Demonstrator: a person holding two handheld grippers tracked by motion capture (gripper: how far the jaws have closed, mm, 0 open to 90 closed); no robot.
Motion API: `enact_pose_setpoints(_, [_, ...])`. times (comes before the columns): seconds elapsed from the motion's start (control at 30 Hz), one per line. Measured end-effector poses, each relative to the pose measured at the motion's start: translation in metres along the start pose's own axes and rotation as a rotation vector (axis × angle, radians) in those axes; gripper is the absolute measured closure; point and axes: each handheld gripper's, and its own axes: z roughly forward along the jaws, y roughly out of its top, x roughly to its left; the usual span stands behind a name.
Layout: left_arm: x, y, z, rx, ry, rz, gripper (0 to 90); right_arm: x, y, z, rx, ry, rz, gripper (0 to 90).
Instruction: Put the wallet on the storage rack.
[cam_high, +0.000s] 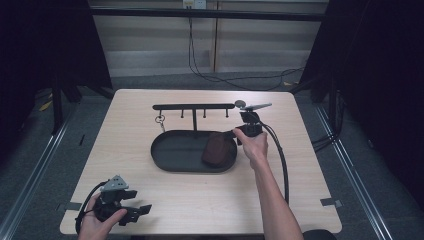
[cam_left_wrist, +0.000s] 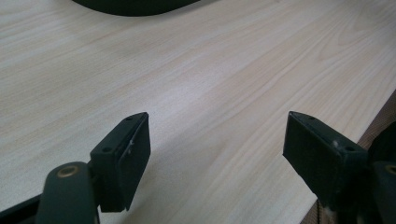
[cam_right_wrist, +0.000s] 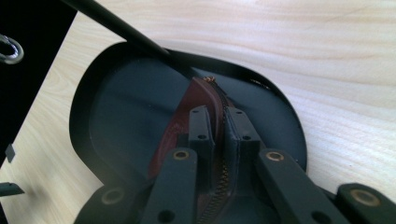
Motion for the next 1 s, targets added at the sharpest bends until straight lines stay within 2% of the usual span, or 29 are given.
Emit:
enact_pose_setpoints(0.33, [0.000,0.000,0.000,0.003,-0.010,0.005,22.9,-0.007,-0.008,0.014,-0.002,-0.012,-0.004,81.2])
enact_pose_setpoints(0.43, [0.000,0.000,0.000,0.002,-0.006,0.005,22.8,-0.009,-0.010,0.015,0.003,-0.023,-0.012,80.7])
enact_pose_setpoints(0.47, [0.001,0.001,0.001,0.002,0.000,-0.001,22.8,-0.008,-0.010,0.016,0.003,-0.042,-0.040,80.4])
enact_pose_setpoints(0.73, [0.000,0.002,0.003,0.006,-0.006,0.007,22.8,-0.009,-0.012,0.023,-0.005,-0.044,-0.044,79.3])
enact_pose_setpoints(0.8, [0.000,0.002,0.002,0.007,-0.006,0.011,22.8,-0.006,-0.013,0.026,-0.020,-0.072,-0.068,78.6])
enact_pose_setpoints(0.83, [0.001,0.002,0.002,0.007,-0.008,0.010,22.9,-0.006,-0.013,0.028,-0.010,-0.078,-0.069,78.0])
enact_pose_setpoints(0.87, [0.001,0.002,0.002,0.005,-0.008,0.008,22.9,-0.006,-0.013,0.030,-0.002,-0.073,-0.063,75.2])
enact_pose_setpoints(0.93, [0.000,0.002,0.001,0.002,-0.004,0.009,22.8,-0.006,-0.014,0.029,-0.020,-0.083,-0.070,70.1])
enact_pose_setpoints(1.0, [0.000,0.002,0.002,-0.001,-0.003,0.007,22.8,-0.004,-0.013,0.027,-0.022,-0.092,-0.079,61.7])
